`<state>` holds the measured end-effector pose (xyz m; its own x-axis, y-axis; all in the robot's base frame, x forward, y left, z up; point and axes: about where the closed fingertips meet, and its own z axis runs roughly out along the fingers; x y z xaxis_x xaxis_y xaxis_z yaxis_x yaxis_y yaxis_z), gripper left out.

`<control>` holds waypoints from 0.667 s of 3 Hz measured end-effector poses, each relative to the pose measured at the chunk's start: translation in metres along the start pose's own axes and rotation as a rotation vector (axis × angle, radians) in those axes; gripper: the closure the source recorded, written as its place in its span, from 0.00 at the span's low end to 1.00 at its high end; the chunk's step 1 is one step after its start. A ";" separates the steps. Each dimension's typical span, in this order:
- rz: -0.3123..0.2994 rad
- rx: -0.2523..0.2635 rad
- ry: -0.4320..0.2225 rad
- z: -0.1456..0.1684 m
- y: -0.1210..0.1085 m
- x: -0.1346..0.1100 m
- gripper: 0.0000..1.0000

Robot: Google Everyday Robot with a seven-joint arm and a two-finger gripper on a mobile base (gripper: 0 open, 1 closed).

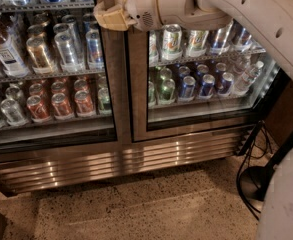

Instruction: Open left fridge door

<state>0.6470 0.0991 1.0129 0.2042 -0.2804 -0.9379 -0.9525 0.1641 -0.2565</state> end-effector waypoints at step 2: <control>-0.002 -0.009 0.007 -0.001 0.003 -0.001 1.00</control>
Offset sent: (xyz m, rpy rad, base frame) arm -0.0948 0.1282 -0.0881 -0.3171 0.0396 0.3338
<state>0.6442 0.0992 1.0134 0.2050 -0.2878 -0.9355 -0.9541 0.1546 -0.2566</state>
